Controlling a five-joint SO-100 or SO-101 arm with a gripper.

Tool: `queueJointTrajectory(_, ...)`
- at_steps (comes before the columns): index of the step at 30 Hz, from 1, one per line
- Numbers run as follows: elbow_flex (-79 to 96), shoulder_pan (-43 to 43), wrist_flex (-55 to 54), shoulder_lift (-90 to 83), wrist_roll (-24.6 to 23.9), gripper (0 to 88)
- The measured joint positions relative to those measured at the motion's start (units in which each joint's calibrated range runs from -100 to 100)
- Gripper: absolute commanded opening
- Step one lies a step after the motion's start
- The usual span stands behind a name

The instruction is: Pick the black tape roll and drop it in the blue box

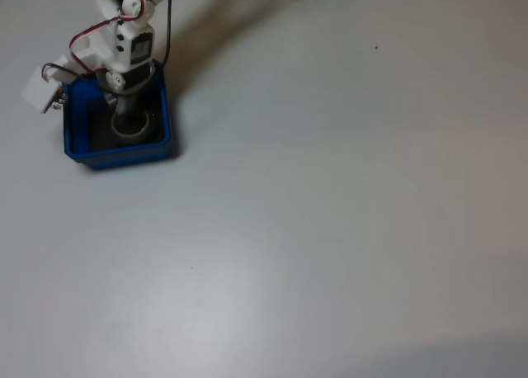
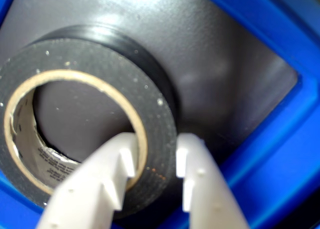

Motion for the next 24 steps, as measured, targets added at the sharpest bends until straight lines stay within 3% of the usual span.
queueJointTrajectory(24, -0.09, -2.87, 0.00, -5.84, -0.08, 1.2)
